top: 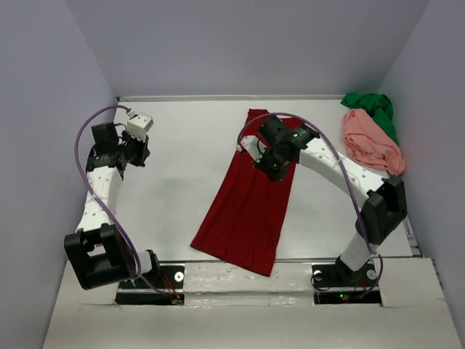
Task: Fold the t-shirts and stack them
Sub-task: Rotate the tshirt 90 degrees
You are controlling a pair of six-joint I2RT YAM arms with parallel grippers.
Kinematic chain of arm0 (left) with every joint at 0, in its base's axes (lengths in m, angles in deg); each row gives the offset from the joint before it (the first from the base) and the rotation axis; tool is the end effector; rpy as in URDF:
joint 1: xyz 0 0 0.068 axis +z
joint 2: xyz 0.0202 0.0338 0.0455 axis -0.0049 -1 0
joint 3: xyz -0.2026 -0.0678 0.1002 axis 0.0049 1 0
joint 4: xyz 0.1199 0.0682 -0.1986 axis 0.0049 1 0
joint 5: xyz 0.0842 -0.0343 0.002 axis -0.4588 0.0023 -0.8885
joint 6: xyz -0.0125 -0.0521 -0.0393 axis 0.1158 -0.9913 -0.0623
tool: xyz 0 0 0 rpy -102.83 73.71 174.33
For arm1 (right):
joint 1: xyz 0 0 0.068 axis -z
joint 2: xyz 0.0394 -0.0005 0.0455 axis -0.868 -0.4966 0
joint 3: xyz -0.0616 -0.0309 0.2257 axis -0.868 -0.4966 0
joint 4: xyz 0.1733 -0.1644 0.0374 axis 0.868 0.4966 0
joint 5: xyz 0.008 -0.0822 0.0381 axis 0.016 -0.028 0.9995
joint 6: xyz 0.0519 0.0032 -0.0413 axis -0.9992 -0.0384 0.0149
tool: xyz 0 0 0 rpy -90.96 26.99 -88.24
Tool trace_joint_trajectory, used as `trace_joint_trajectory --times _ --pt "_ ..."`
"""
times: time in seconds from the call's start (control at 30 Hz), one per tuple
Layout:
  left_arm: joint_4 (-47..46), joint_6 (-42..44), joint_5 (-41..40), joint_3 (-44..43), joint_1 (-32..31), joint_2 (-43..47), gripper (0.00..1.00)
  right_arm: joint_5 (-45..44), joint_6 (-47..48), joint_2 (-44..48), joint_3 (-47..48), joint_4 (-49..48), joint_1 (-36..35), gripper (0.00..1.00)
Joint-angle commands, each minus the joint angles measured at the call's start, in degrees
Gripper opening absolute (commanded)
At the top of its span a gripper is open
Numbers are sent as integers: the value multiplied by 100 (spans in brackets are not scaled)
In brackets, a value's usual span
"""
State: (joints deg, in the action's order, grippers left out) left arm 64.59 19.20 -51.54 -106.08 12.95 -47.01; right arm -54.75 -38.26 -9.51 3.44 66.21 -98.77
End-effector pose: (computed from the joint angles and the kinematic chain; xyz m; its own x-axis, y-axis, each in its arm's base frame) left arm 0.2864 0.0369 0.2655 -0.3402 0.3696 -0.8647 0.4654 0.8652 0.1867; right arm 0.2454 0.2046 0.2284 -0.3868 -0.8713 -0.3019 -0.9131 0.4077 -0.0066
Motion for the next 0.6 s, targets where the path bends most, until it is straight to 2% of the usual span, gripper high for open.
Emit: trace_joint_trajectory --times 0.0,0.07,0.27,0.57 --pt "33 90 257 29 -54 85 0 -1009 -82 505 567 -973 162 0" --pt "50 116 257 38 -62 59 0 -1477 -73 182 734 -1320 504 0" --pt "68 151 257 47 -80 -11 0 -1803 -222 -1295 2025 -1735 1462 0" --pt "103 195 222 38 -150 -196 0 -1637 -442 -3335 3792 -1437 1929 0"
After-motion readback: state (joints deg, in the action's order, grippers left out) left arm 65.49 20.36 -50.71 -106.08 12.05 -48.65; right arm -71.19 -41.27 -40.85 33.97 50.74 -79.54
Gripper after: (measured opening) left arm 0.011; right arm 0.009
